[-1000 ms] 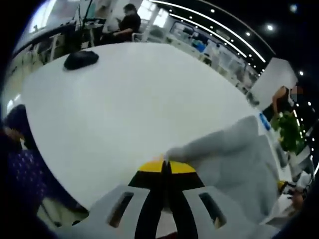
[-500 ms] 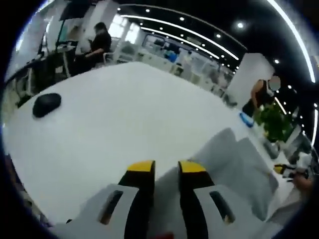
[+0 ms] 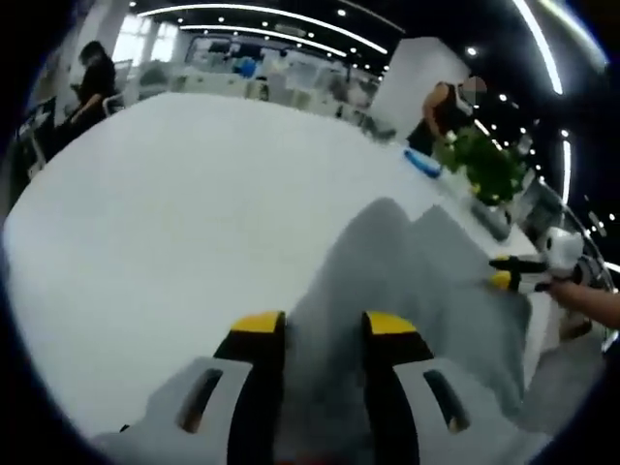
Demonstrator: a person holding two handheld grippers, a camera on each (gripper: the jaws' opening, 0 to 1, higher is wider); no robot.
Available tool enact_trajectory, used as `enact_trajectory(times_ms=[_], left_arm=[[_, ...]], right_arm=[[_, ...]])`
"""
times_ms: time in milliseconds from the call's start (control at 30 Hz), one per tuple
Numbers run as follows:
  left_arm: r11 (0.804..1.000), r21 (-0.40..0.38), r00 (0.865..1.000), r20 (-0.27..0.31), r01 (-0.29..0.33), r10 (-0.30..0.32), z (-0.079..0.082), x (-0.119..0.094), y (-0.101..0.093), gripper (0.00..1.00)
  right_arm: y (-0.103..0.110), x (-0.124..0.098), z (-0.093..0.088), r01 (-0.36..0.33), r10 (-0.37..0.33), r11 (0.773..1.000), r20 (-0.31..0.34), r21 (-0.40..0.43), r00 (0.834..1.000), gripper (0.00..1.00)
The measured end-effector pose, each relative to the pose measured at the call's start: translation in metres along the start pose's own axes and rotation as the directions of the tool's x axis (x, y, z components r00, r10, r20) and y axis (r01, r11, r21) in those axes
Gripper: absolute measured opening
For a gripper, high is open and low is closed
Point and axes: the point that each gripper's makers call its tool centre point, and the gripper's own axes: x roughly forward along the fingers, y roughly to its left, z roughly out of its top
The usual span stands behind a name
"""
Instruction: Open the folded towel by lifting each exposed corner and separating the folded layers until the towel lies flat within the target outline without major curled edges
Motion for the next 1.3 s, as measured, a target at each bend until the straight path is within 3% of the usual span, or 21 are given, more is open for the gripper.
enact_trajectory(times_ms=[200, 267, 400, 467, 533, 633, 767, 1067, 1200, 1300], left_arm=[[0.993, 0.028, 0.991, -0.065, -0.112, 0.114, -0.011, -0.001, 0.020, 0.01], [0.994, 0.008, 0.992, -0.062, -0.108, 0.109, -0.011, -0.002, 0.020, 0.00], [0.992, 0.002, 0.990, -0.057, -0.129, 0.129, -0.010, -0.004, 0.025, 0.00], [0.993, 0.024, 0.991, -0.058, -0.119, 0.120, -0.010, -0.004, 0.025, 0.00], [0.989, 0.105, 0.992, -0.052, -0.105, 0.111, -0.009, -0.004, 0.026, 0.02], [0.971, 0.214, 0.992, -0.031, -0.111, 0.120, -0.005, -0.002, 0.028, 0.08], [0.967, 0.229, 0.992, -0.033, -0.114, 0.124, -0.006, 0.003, 0.029, 0.29], [0.973, 0.220, 0.995, -0.059, -0.066, 0.081, -0.007, 0.005, 0.026, 0.06], [0.975, 0.196, 0.992, -0.046, -0.109, 0.120, -0.001, 0.006, 0.034, 0.04], [0.970, 0.159, 0.981, -0.035, -0.181, 0.189, 0.006, 0.004, 0.053, 0.03]], right_arm=[[0.002, 0.000, -0.001, -0.001, 0.001, 1.000, -0.001, 0.011, 1.000, 0.12], [0.002, 0.001, -0.001, 0.006, -0.006, 1.000, -0.004, -0.022, 1.000, 0.04], [0.002, 0.001, -0.001, 0.005, -0.005, 1.000, -0.003, -0.029, 1.000, 0.01], [0.001, 0.001, -0.002, 0.003, -0.003, 1.000, -0.001, -0.024, 1.000, 0.00], [0.000, 0.001, -0.002, 0.002, -0.002, 1.000, 0.001, -0.020, 1.000, 0.00], [0.000, 0.000, -0.002, 0.002, -0.002, 1.000, 0.003, -0.011, 1.000, 0.00], [0.000, 0.001, -0.002, 0.004, -0.004, 1.000, 0.000, -0.019, 1.000, 0.01], [-0.002, 0.001, -0.003, 0.018, -0.018, 1.000, -0.002, -0.006, 1.000, 0.00], [-0.007, 0.000, -0.004, 0.041, -0.042, 0.999, -0.012, -0.032, 0.999, 0.00], [-0.019, -0.003, -0.008, 0.083, -0.084, 0.996, -0.027, -0.021, 0.996, 0.00]])
